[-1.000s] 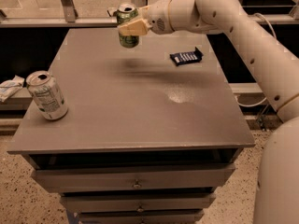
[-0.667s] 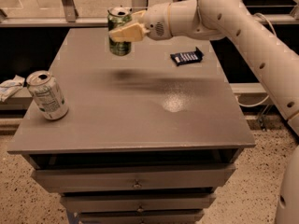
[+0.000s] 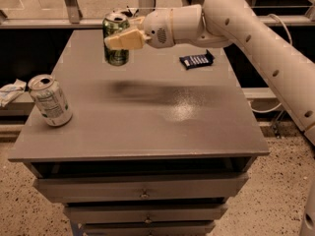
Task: Move green can near 7up can
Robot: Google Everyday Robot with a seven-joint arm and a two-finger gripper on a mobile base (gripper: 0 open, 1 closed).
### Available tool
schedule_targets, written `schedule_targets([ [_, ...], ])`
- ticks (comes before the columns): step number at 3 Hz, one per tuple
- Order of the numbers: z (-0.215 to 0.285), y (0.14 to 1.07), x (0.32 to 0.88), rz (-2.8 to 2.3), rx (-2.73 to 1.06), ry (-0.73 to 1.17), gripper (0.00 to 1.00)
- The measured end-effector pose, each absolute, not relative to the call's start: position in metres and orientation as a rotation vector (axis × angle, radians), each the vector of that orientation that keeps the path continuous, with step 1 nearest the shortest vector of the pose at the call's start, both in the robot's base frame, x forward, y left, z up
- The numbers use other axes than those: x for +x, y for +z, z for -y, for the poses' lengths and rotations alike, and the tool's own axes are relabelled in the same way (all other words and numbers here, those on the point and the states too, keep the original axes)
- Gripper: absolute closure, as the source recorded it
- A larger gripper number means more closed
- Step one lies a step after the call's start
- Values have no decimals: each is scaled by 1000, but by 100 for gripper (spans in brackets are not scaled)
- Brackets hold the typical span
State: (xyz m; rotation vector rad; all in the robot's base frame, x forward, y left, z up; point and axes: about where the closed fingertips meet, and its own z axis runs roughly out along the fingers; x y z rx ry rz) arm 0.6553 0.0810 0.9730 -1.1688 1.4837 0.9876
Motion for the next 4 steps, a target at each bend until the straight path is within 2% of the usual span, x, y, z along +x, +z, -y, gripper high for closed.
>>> schedule_targets([
  [1,-79,969,658,-1477,-1154,1003,100],
  [4,-116,927,578,-1415,-1338,1149,100],
])
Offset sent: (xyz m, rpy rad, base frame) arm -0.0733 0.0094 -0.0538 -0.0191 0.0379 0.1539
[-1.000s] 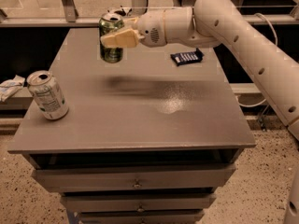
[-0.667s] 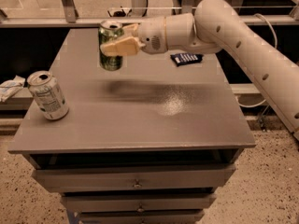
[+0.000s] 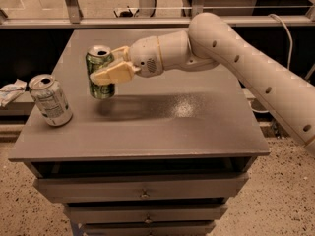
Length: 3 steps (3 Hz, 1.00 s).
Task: Move green can near 7up can
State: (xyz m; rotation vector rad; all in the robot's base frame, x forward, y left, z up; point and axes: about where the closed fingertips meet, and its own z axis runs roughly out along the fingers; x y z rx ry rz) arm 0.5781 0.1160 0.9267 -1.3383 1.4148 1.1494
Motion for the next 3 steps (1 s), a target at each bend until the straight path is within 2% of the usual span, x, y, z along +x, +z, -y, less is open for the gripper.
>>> schedule_targets([
  [1,-151,911,561,-1345,-1433,1207,100],
  [3,-191,892,542,-1281,-1549,1229,99],
])
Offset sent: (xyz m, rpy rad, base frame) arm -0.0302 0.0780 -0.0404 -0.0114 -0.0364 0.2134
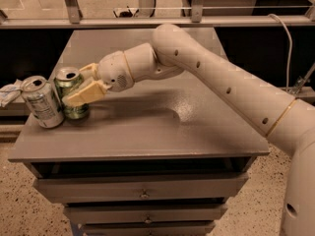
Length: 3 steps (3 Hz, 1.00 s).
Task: Move green can near 7up can
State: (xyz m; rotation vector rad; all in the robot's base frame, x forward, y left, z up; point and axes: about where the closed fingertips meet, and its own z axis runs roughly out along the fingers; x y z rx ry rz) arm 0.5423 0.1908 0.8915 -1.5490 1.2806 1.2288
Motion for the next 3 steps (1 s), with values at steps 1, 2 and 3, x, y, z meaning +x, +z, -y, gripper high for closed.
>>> schedule_targets([
  [1,-197,890,536,-1252,-1599,1216,77],
  [2,-195,895,536,-1236,-1616,1186,45],
  [3,-194,899,539,-1230,-1616,1170,22],
])
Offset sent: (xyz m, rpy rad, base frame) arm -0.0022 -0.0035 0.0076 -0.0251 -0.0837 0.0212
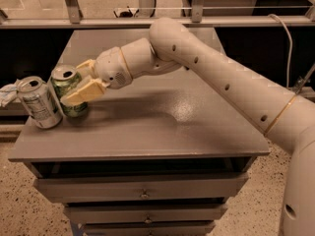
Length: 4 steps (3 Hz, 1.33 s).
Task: Move green can near 7up can
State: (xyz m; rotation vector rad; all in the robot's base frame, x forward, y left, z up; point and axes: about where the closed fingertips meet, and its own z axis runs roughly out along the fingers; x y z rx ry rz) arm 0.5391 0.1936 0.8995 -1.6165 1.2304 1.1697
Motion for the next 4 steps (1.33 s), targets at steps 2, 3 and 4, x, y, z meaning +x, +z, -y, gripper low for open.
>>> schedule_targets([
  [2,-188,908,543,-1234,-1616,1150,0],
  [3,-171,919,546,-1252,-1592,1121,0],
  [4,-131,947,557,-1253,-1532,1069,0],
])
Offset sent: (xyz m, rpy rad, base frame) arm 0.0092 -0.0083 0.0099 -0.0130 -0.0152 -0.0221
